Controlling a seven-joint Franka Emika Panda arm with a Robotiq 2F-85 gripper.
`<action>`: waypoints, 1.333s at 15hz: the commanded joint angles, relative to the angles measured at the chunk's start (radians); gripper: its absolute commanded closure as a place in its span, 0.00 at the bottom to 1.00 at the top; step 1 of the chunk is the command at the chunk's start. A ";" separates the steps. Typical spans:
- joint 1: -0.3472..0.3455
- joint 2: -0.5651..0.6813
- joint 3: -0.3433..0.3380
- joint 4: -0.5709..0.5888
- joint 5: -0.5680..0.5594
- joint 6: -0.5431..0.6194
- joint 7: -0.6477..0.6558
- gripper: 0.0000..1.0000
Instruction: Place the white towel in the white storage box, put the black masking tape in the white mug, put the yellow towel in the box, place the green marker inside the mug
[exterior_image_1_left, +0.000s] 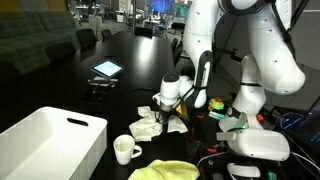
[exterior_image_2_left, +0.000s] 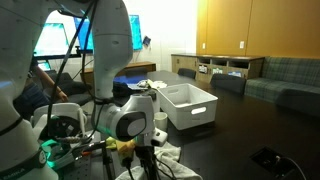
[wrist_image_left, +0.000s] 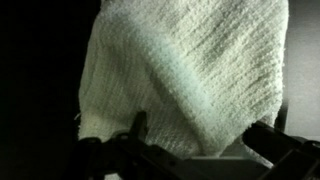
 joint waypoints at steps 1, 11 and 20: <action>-0.023 0.047 0.008 0.022 -0.007 0.056 -0.015 0.04; -0.042 0.005 0.015 0.019 -0.027 0.065 -0.076 0.82; -0.006 -0.451 0.035 -0.097 0.022 -0.460 -0.315 0.96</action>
